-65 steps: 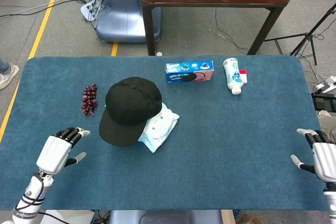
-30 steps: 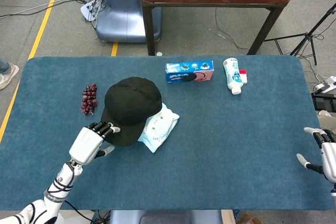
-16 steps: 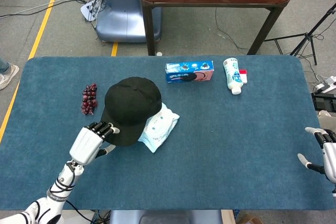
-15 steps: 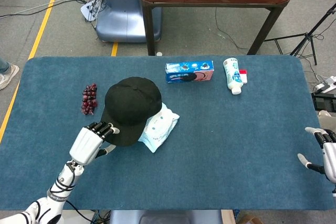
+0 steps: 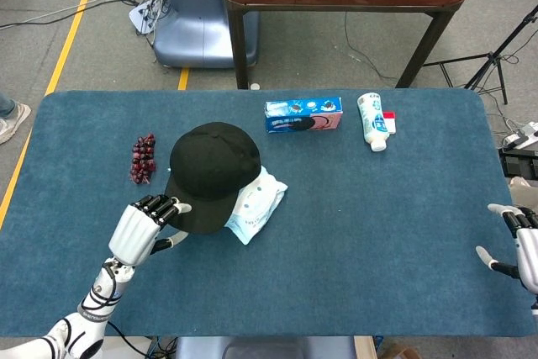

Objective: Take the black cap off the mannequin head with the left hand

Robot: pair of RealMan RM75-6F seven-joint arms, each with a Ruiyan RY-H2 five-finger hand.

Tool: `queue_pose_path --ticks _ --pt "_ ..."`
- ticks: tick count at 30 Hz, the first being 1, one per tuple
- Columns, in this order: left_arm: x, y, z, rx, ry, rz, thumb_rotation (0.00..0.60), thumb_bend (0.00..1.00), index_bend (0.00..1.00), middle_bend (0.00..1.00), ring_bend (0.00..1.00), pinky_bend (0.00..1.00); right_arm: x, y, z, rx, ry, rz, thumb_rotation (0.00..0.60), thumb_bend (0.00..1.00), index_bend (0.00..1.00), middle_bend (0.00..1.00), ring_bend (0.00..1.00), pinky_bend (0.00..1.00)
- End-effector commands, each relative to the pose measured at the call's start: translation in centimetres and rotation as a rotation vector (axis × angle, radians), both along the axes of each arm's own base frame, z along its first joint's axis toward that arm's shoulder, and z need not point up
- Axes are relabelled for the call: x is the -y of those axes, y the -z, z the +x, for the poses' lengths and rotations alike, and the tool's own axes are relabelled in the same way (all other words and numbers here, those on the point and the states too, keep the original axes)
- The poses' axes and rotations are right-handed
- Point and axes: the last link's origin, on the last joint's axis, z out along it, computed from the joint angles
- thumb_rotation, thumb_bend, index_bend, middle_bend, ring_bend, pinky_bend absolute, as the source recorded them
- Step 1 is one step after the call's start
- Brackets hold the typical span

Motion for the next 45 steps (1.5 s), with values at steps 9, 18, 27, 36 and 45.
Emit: queue_pose_path --ticks 9,18,27,36,45 --pt "-0.20 0.18 -0.06 0.012 0.023 0.010 0.600 0.08 0.39 0.54 0.49 0.65 0.01 0.03 0.00 0.000 0.001 0.001 0.600 0.21 0.26 0.30 0.22 0.48" --pt "-0.11 0.25 -0.19 0.010 0.027 0.007 0.600 0.25 0.41 0.54 0.49 0.65 0.01 -0.01 -0.03 0.001 0.001 0.001 0.600 0.21 0.26 0.30 0.22 0.48" --pt "-0.07 0.28 -0.18 0.006 0.033 0.002 0.600 0.38 0.44 0.54 0.49 0.65 0.00 -0.01 -0.03 0.001 0.002 0.000 0.600 0.21 0.26 0.30 0.22 0.48" --pt "-0.15 0.20 -0.14 -0.001 0.032 0.010 0.600 0.55 0.50 0.55 0.50 0.65 0.04 0.01 -0.06 0.002 0.003 0.002 0.600 0.21 0.26 0.30 0.22 0.48" --pt "-0.09 -0.30 0.28 -0.026 0.048 0.029 0.600 0.60 0.59 0.56 0.50 0.66 0.07 0.01 -0.08 0.004 0.003 0.004 0.600 0.21 0.27 0.30 0.22 0.48"
